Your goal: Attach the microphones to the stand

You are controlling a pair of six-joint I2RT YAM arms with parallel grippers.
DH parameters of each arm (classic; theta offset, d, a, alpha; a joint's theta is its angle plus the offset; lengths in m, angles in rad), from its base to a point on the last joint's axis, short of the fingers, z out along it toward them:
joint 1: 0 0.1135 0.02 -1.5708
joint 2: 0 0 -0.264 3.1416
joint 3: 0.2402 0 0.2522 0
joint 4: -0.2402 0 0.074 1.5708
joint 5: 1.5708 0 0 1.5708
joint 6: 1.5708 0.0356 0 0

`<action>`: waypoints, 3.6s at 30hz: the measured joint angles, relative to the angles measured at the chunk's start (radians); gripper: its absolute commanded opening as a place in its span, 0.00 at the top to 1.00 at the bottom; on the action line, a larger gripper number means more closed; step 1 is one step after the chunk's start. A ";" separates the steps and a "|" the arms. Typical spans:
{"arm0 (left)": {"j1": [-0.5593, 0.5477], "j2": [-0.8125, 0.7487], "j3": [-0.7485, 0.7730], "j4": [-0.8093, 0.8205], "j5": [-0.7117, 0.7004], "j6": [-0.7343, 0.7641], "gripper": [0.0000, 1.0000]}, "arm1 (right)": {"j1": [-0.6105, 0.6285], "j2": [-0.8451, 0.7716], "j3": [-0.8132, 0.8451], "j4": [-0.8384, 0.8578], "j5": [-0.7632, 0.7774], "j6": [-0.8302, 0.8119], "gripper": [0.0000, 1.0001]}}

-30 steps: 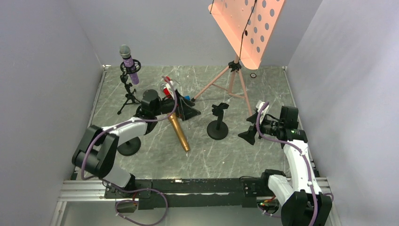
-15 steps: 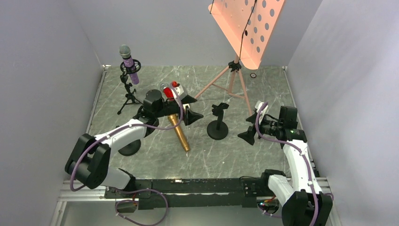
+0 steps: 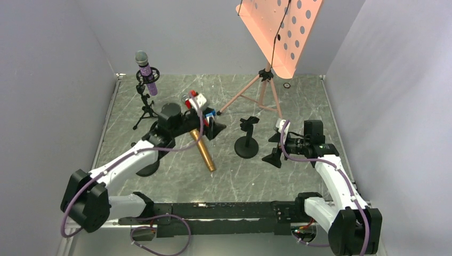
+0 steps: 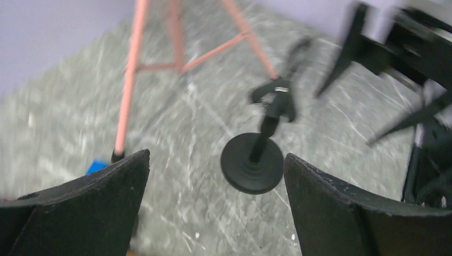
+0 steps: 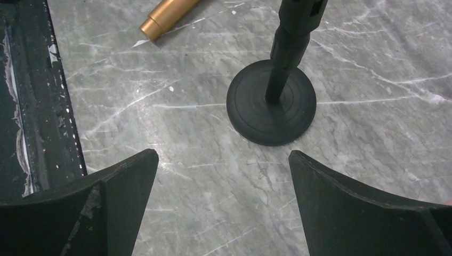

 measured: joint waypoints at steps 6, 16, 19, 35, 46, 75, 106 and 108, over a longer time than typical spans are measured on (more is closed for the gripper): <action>0.071 0.179 0.277 -0.436 -0.369 -0.349 0.01 | 0.001 -0.001 0.000 0.000 0.027 0.001 0.00; 0.128 0.740 0.980 -1.033 -0.785 -0.717 0.01 | 0.001 -0.019 0.000 -0.001 0.053 0.006 0.00; 0.164 0.843 1.059 -1.146 -0.843 -0.777 0.03 | 0.000 -0.034 0.000 -0.001 0.054 0.006 0.00; 0.223 1.094 1.194 -1.237 -0.799 -0.802 0.31 | 0.000 -0.038 0.000 -0.010 0.054 -0.002 0.00; 0.261 1.144 1.216 -1.220 -0.736 -0.776 0.93 | 0.000 -0.038 0.000 -0.013 0.054 -0.009 0.00; 0.067 -0.278 -0.076 -0.082 0.252 -0.239 0.97 | -0.097 -0.050 0.354 -0.485 -0.147 -0.272 0.00; -0.519 0.216 0.225 0.320 -0.045 -0.232 1.00 | -0.048 -0.043 0.614 -0.290 -0.506 0.335 0.06; -0.523 0.235 0.225 0.329 -0.047 -0.239 1.00 | -0.042 -0.041 0.608 -0.255 -0.506 0.375 0.13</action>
